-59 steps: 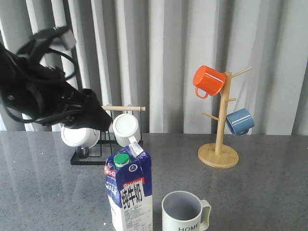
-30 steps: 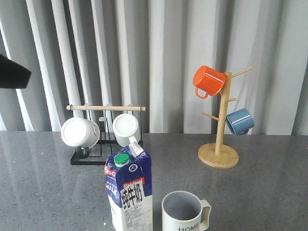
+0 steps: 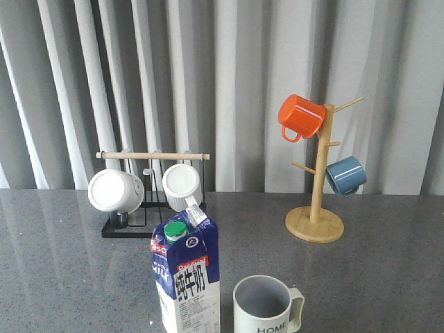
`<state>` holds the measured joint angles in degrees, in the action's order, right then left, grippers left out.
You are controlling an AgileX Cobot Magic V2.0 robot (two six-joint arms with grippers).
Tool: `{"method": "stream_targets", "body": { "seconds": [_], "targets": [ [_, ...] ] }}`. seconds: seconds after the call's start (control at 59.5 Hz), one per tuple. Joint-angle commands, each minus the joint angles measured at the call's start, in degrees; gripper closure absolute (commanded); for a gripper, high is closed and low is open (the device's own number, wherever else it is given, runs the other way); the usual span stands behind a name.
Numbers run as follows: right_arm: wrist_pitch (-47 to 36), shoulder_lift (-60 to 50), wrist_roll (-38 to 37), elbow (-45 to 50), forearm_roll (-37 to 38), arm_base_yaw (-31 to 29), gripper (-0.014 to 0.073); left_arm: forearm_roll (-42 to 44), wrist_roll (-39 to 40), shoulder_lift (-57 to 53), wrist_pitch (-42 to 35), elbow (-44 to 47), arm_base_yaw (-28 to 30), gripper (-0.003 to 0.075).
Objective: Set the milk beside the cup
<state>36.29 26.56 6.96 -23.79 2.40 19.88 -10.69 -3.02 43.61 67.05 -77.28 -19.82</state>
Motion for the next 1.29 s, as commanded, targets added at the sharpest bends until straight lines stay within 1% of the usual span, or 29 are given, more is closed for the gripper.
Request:
{"method": "stream_targets", "body": {
  "seconds": [0.0,0.135,0.235,0.319,0.538,0.605,0.639,0.706,0.857,0.942,1.059,1.11,1.143,1.244,1.278],
  "targets": [
    [-3.51,0.29,0.34,-1.40,0.11,-0.17,0.0600,2.24,1.23,-6.68,-5.07,4.50,-0.08,0.0728],
    [-3.51,0.29,0.34,-1.40,0.11,-0.17,0.0600,4.91,1.18,-13.25,-4.39,8.71,-0.08,0.0728],
    [-3.51,0.29,0.34,-1.40,0.11,-0.17,0.0600,8.14,1.18,-16.68,-4.38,9.51,-0.08,0.0728],
    [-3.51,0.29,0.34,-1.40,0.11,-0.17,0.0600,9.99,1.18,-18.26,-4.38,9.46,-0.08,0.0728],
    [-3.51,0.29,0.34,-1.40,0.11,-0.17,0.0600,9.92,1.28,-19.84,-3.23,9.52,-0.08,0.0728],
    [-3.51,0.29,0.34,-1.40,0.11,-0.17,0.0600,9.98,1.39,-19.90,-5.02,11.18,-0.01,0.0728],
    [-3.51,0.29,0.34,-1.40,0.11,-0.17,0.0600,9.98,1.39,-20.34,-6.79,12.63,0.38,0.0728],
    [-3.51,0.29,0.34,-1.40,0.11,-0.17,0.0600,10.16,1.20,-21.13,-13.10,17.50,1.51,0.0728],
    [-3.51,0.29,0.34,-1.40,0.11,-0.17,0.0600,13.50,1.15,-25.34,-34.71,34.85,4.44,0.0728],
    [-3.51,0.29,0.34,-1.40,0.11,-0.17,0.0600,14.26,1.15,-29.15,-47.77,46.44,6.38,0.0728],
    [-3.43,0.29,0.34,-1.40,0.11,-0.17,0.0600,15.02,1.15,-35.07,-61.62,59.93,9.00,0.0728],
    [-3.36,0.29,0.34,-1.40,0.11,-0.17,0.0600,14.86,1.21,-38.07,-65.71,65.07,9.93,0.0728],
    [-3.36,0.29,0.34,-1.40,0.11,-0.17,0.0600,14.79,1.43,-39.99,-67.05,67.84,10.56,0.0728],
    [-3.36,0.29,0.34,-1.40,0.11,-0.17,0.0600,14.22,2.37,-45.55,-67.95,73.60,12.57,0.0728],
    [-3.36,0.29,0.34,-1.40,0.11,-0.17,0.0600,14.27,3.02,-45.09,-68.91,75.34,13.21,0.0728]
  ]
}}
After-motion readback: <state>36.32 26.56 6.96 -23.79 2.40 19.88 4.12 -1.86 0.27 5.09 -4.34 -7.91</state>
